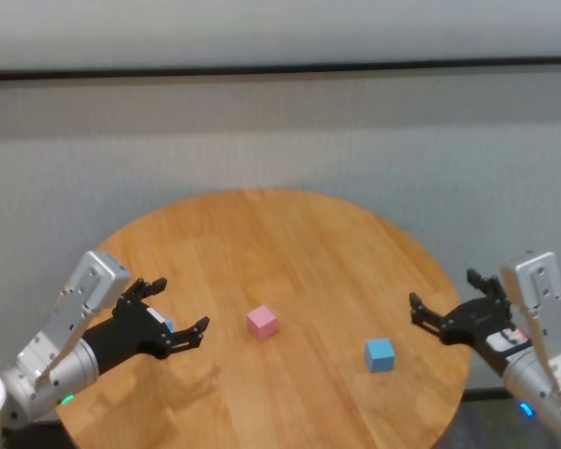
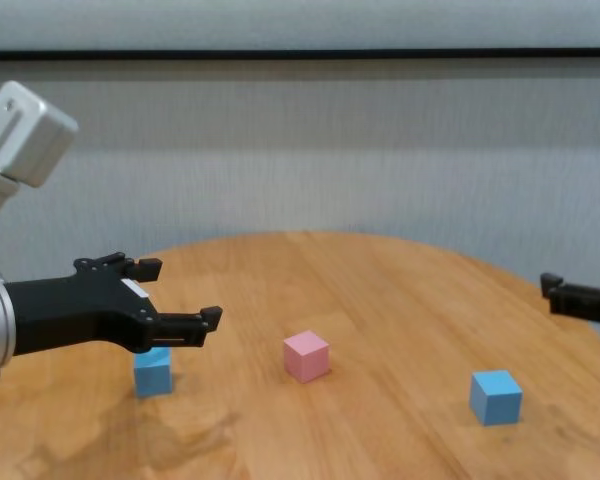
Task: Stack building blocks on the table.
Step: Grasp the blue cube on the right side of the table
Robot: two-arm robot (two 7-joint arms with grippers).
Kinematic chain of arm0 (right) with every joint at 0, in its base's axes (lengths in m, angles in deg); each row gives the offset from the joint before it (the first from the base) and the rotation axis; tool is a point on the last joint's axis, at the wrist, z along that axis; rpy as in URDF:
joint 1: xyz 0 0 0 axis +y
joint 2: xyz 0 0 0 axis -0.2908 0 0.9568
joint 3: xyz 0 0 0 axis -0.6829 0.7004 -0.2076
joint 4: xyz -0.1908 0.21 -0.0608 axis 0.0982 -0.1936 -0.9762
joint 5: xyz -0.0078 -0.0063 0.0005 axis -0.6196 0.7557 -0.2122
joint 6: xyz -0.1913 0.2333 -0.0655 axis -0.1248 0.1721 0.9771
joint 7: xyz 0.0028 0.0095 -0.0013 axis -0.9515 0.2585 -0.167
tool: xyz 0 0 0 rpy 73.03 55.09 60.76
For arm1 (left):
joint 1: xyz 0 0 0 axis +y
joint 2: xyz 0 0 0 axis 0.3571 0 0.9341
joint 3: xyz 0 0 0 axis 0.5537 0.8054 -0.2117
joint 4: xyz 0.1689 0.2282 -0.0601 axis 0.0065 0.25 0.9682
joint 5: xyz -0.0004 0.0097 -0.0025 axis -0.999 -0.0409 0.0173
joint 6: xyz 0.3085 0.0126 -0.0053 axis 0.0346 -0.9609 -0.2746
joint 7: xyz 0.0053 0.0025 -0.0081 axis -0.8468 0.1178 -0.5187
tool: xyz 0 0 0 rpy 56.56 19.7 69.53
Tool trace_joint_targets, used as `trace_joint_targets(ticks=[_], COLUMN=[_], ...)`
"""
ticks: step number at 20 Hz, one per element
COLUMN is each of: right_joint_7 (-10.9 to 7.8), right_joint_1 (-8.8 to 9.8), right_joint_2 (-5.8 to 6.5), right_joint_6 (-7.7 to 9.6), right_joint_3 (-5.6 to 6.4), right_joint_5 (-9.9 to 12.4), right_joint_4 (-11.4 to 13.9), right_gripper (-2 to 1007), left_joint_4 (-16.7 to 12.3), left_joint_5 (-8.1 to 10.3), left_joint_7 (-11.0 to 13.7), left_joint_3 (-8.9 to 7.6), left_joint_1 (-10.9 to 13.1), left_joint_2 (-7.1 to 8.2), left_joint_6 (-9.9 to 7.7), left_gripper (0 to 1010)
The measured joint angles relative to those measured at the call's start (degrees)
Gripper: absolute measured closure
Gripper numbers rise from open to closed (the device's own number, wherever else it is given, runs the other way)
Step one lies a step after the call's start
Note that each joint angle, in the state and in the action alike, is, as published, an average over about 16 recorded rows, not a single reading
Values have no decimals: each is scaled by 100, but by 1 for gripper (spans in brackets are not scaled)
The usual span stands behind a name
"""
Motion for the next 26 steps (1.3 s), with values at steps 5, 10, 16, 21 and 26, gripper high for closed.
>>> trace_joint_targets(ticks=[5,10,16,21,26], right_joint_7=[35,80,124,169,198], right_joint_1=[90,118,116,120,131], right_joint_2=[-261,-544,-820,-968,-1065], right_joint_6=[450,797,1094,1286,1409], right_joint_3=[71,111,135,141,147], right_joint_5=[202,333,409,389,333], right_joint_4=[159,166,111,71,41], right_gripper=[0,0,1,0,0], left_joint_4=[9,14,18,20,22], left_joint_5=[-7,-11,-14,-16,-17], left_joint_7=[0,0,0,0,0], left_joint_3=[11,17,21,23,25], left_joint_1=[-11,-18,-22,-24,-26], left_joint_2=[-11,-17,-21,-23,-25], left_joint_6=[0,0,0,0,0], left_gripper=[8,8,8,8,8])
